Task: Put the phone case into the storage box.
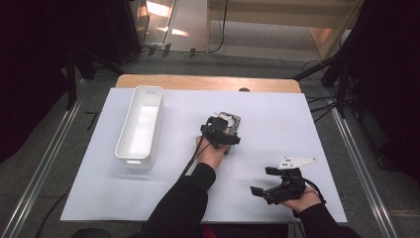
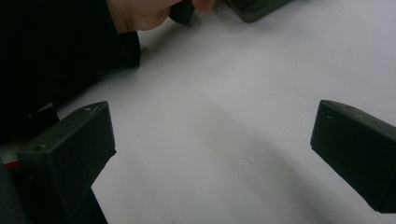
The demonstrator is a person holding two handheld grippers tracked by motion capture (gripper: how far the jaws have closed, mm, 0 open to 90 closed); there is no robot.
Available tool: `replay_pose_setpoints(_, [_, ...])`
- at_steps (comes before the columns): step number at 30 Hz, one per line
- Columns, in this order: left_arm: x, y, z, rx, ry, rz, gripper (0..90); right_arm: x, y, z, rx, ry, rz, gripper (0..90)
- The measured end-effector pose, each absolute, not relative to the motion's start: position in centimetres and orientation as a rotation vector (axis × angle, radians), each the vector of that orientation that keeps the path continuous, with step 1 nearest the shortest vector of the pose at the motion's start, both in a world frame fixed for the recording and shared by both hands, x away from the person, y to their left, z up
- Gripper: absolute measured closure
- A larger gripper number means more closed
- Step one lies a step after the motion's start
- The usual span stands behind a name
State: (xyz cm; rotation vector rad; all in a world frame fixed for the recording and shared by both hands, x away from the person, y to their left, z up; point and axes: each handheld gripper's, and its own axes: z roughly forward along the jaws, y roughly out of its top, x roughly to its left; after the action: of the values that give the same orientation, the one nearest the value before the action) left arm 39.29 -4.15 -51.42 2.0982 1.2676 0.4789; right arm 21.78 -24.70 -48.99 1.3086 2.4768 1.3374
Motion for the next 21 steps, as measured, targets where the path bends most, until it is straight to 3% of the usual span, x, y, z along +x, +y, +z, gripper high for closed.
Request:
replay_pose_setpoints(12, [39.4, -3.6, -50.7, 2.096, 1.249, 0.438, 11.7, 21.8, -24.7, -49.0, 1.309, 2.478, 1.338, 0.0])
replay_pose_setpoints(21, [39.5, -2.6, -49.0, 2.037, 1.242, 0.331, 11.7, 21.8, -24.7, -49.0, 1.306, 2.479, 1.335, 0.0])
